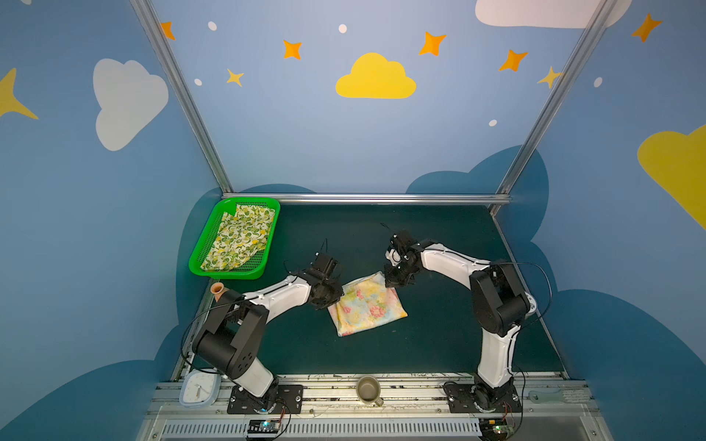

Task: Fold and stack skirts
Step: Smooth out the skirt at the center of the table.

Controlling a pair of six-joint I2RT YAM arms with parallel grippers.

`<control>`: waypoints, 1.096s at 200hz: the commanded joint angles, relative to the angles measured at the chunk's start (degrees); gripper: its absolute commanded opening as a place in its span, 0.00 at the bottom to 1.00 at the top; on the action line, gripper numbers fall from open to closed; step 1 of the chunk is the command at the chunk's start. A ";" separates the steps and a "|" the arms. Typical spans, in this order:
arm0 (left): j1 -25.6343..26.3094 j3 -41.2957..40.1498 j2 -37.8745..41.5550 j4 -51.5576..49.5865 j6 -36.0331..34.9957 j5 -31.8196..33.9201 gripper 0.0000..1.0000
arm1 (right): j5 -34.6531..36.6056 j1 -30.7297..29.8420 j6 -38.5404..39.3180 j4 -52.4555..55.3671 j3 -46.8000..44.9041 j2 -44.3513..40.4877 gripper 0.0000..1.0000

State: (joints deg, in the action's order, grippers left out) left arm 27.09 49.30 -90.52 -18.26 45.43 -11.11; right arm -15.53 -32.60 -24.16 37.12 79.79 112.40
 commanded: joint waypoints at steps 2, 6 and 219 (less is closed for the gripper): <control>-0.65 -1.72 2.98 -2.50 0.04 2.63 0.04 | 1.12 0.52 0.03 -0.03 0.67 -0.82 0.00; -0.73 -2.13 3.20 -2.47 0.08 2.74 0.04 | 1.20 0.52 0.03 -0.13 0.71 -0.65 0.00; -4.35 7.17 -0.64 -4.28 -6.79 7.40 0.59 | -2.06 1.02 -7.19 -5.16 -9.89 -8.95 0.41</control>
State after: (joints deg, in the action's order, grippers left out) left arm 23.09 57.67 -97.19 -19.70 39.20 -6.48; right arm -17.39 -32.23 -31.86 29.08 70.28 108.71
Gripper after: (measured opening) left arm 0.571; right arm 0.346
